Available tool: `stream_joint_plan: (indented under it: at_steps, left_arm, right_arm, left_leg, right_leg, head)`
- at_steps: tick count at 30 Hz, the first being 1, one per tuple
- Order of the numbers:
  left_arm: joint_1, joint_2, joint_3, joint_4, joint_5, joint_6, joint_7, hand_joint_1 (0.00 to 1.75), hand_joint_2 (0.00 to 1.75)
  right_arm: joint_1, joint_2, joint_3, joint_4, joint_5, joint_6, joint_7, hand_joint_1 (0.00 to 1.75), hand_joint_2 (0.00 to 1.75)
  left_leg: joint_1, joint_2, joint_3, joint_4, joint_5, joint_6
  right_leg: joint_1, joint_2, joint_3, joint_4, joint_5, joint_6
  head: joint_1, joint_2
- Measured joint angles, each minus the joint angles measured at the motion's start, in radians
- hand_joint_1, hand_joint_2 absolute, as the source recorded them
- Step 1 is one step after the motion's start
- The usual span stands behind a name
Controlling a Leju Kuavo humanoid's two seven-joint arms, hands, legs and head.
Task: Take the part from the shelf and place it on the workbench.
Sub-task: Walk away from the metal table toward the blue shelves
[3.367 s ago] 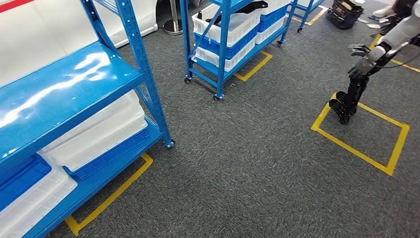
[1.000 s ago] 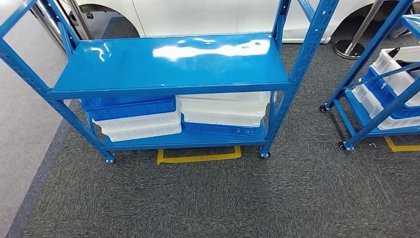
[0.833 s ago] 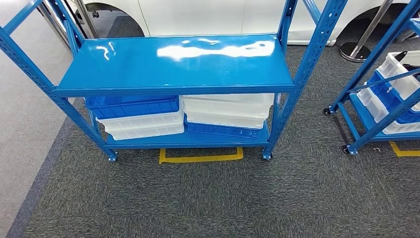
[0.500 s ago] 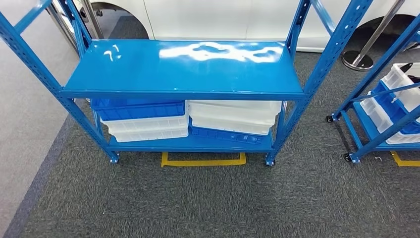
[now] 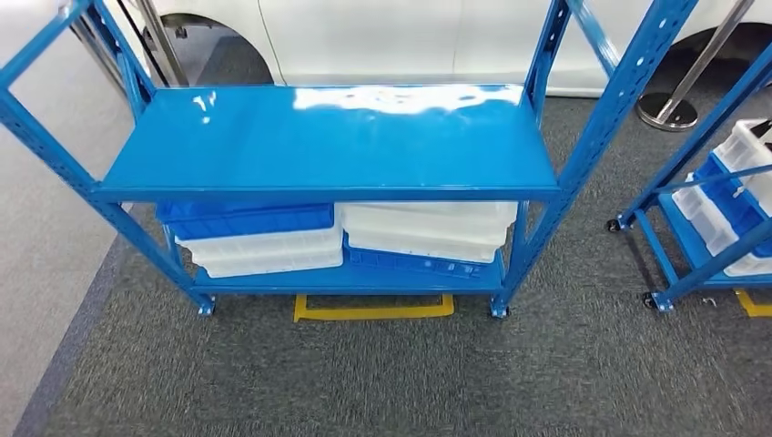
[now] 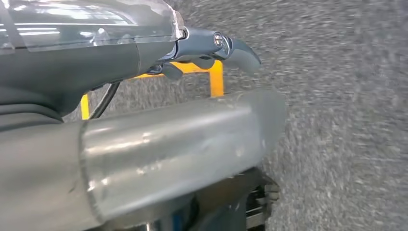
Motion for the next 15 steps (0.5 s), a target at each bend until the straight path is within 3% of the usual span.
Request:
stream_joint_plan:
  at_steps: [3,4,5,6,8,10,13,15]
  left_arm:
    - [0.001,0.000,0.000,0.000,0.000,0.000,0.000,0.00,0.00]
    - [0.002,0.000,0.000,0.000,0.000,0.000,0.000,0.00,0.00]
    - [0.003,0.000,0.000,0.000,0.000,0.000,0.000,0.00,0.00]
    - [0.004,0.000,0.000,0.000,0.000,0.000,0.000,0.00,0.00]
    - [0.006,0.000,0.000,0.000,0.000,0.000,0.000,0.00,0.00]
    - [0.007,0.001,0.000,0.000,0.000,0.000,0.000,0.00,0.00]
    - [0.008,0.001,0.000,0.000,0.000,0.000,0.000,0.00,0.00]
    - [0.009,0.001,0.000,0.000,0.000,0.000,0.000,0.00,0.00]
  right_arm:
    - [0.000,-0.001,-0.004,0.000,0.000,0.000,0.000,0.00,0.00]
    - [0.000,-0.001,-0.005,0.000,0.000,0.000,0.000,0.00,0.00]
    - [0.000,-0.001,-0.005,0.000,0.000,0.000,0.000,0.00,0.00]
    - [0.000,0.000,-0.005,0.000,0.000,0.000,0.000,0.00,0.00]
    - [0.001,0.000,-0.006,0.000,0.000,0.001,0.000,0.00,0.00]
    - [-0.001,0.000,-0.006,0.000,0.000,0.001,0.000,0.00,0.00]
    - [-0.004,0.000,-0.006,0.000,0.000,0.001,0.000,0.00,0.00]
    - [-0.004,0.000,-0.006,0.000,0.000,0.001,0.000,0.00,0.00]
  left_leg:
    - [0.005,0.001,-0.126,0.172,-0.074,-0.012]
    - [0.005,0.001,-0.152,0.189,-0.088,-0.012]
    - [0.005,0.001,-0.164,0.175,-0.080,-0.010]
    - [0.005,0.001,-0.161,0.130,-0.049,-0.006]
    - [0.002,0.004,-0.137,0.006,0.055,0.006]
    - [-0.005,0.006,-0.122,-0.068,0.114,0.016]
    - [-0.005,0.001,-0.102,-0.093,0.118,0.031]
    - [-0.003,-0.001,-0.075,-0.107,0.114,0.042]
  right_leg:
    - [0.001,0.001,0.023,-0.002,-0.022,-0.005]
    - [0.001,0.002,0.033,-0.002,-0.030,-0.005]
    - [0.001,0.003,0.045,-0.002,-0.039,-0.003]
    - [0.001,0.003,0.059,-0.002,-0.049,-0.002]
    - [0.001,0.003,0.083,-0.003,-0.069,0.004]
    - [0.002,0.004,0.095,-0.008,-0.083,0.014]
    - [0.003,0.005,0.106,-0.002,-0.078,0.031]
    - [0.002,0.005,0.083,0.060,-0.081,0.037]
  head:
    - [0.000,0.000]
    - [0.000,0.000]
    - [0.000,0.000]
    - [0.000,0.000]
    - [0.000,0.000]
    - [0.000,0.000]
    - [0.000,0.000]
    - [0.000,0.000]
